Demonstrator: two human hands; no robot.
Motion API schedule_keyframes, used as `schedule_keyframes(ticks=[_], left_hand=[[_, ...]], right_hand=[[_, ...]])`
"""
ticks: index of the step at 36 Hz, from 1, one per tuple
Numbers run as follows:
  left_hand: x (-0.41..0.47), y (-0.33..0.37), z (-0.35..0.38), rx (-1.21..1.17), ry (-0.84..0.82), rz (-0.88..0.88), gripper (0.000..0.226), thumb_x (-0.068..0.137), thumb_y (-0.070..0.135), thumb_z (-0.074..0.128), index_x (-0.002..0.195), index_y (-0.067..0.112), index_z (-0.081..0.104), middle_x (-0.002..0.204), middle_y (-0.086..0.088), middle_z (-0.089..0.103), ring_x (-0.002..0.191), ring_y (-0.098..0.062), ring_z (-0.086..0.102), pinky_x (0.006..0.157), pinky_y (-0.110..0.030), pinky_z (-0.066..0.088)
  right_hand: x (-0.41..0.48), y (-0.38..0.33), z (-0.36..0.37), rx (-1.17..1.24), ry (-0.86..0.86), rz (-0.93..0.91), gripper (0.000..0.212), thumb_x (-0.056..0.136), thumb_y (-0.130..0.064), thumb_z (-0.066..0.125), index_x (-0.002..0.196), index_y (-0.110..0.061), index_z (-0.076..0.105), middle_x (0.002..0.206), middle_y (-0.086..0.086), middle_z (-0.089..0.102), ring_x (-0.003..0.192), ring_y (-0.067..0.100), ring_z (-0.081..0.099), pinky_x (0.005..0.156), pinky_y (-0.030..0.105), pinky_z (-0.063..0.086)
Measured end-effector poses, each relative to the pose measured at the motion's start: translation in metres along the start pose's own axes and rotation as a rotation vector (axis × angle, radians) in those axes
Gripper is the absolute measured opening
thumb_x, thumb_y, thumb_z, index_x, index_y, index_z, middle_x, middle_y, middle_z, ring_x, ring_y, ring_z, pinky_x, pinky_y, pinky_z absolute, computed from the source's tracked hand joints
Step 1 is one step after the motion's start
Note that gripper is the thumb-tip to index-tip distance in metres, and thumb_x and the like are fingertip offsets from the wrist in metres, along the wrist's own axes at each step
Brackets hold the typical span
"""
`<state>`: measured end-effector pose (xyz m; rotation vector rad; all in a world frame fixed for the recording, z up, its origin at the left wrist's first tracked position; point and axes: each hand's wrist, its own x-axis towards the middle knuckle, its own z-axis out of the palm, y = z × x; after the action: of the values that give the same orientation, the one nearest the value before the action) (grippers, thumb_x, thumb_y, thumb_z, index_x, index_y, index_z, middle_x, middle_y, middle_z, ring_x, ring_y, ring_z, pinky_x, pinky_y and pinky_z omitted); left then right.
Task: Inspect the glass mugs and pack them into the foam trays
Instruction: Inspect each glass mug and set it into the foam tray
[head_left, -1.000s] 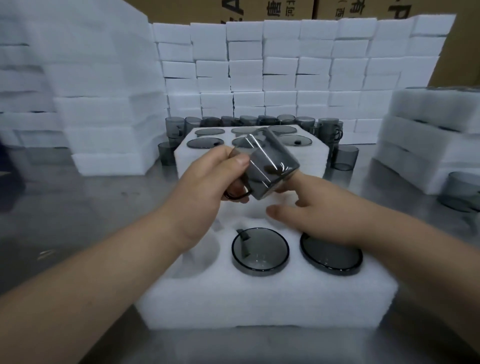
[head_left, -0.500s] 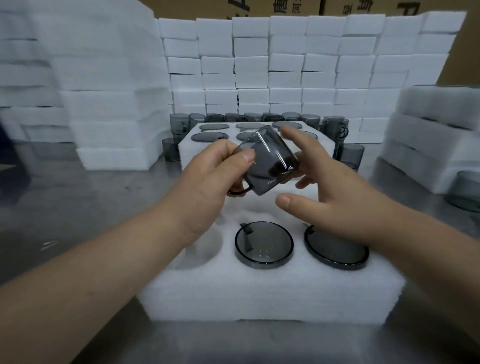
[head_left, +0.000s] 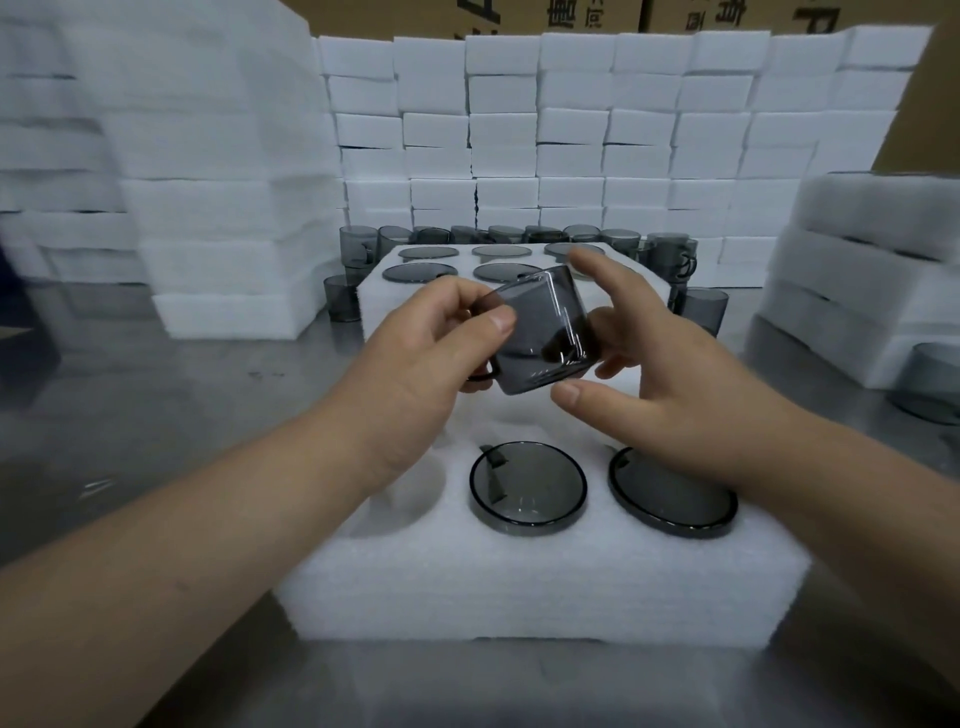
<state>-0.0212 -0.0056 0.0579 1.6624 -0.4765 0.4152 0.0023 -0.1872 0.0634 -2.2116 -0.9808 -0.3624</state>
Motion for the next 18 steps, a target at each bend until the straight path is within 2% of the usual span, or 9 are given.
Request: schedule_keyframes(ticks=[5,8,11,13,16,18], left_hand=[[0.0000,-0.0004,0.0003,0.013,-0.001,-0.001,0.013,0.074,0.031,0.051,0.084,0.025,0.057,0.061,0.019,0.058,0.058,0.004,0.054,0.057,-0.012,0.045],[0.0003,-0.0003,0.0003,0.018,0.012,-0.005,0.017,0.073,0.032,0.052,0.088,0.027,0.056,0.062,0.020,0.058,0.060,0.004,0.055,0.059,-0.013,0.046],[0.0007,0.0005,-0.0004,0.027,0.027,-0.017,0.024,0.071,0.033,0.053,0.095,0.027,0.054,0.063,0.017,0.058,0.063,0.001,0.055,0.062,-0.016,0.046],[0.0000,0.0011,-0.0007,0.049,0.018,-0.020,0.028,0.070,0.033,0.055,0.098,0.027,0.053,0.075,0.008,0.060,0.068,-0.004,0.055,0.066,-0.019,0.045],[-0.0019,0.0022,0.0001,0.072,0.000,-0.004,0.035,0.068,0.031,0.060,0.102,0.028,0.051,0.095,-0.012,0.059,0.076,-0.006,0.055,0.069,-0.019,0.045],[-0.0025,0.0027,-0.0001,0.088,-0.001,-0.002,0.048,0.061,0.034,0.069,0.105,0.030,0.051,0.099,-0.011,0.057,0.080,-0.005,0.054,0.074,-0.020,0.048]], right_hand=[[-0.0001,-0.0006,-0.0002,-0.019,0.008,0.016,0.090,0.064,-0.064,0.047,0.143,-0.041,0.011,0.088,-0.022,0.059,0.084,-0.005,0.056,0.082,0.030,0.048],[0.0000,-0.0003,-0.0001,-0.011,0.021,0.029,0.086,0.070,-0.057,0.052,0.144,-0.040,0.012,0.093,-0.019,0.062,0.084,-0.001,0.059,0.084,0.036,0.049],[-0.0006,-0.0015,-0.0004,0.001,0.034,0.050,0.086,0.072,-0.070,0.051,0.144,-0.038,0.016,0.094,-0.013,0.065,0.083,0.003,0.061,0.084,0.038,0.049],[-0.0009,-0.0021,-0.0010,0.009,0.048,0.069,0.094,0.060,-0.074,0.044,0.143,-0.037,0.020,0.091,-0.011,0.066,0.082,0.002,0.061,0.083,0.037,0.049],[-0.0003,-0.0004,0.0001,0.017,0.075,0.075,0.090,0.064,-0.067,0.049,0.144,-0.035,0.022,0.089,-0.010,0.067,0.082,0.002,0.061,0.083,0.036,0.049],[0.0004,0.0005,0.0006,0.020,0.086,0.083,0.090,0.065,-0.067,0.049,0.144,-0.034,0.022,0.089,-0.008,0.068,0.082,0.004,0.062,0.082,0.037,0.050]])
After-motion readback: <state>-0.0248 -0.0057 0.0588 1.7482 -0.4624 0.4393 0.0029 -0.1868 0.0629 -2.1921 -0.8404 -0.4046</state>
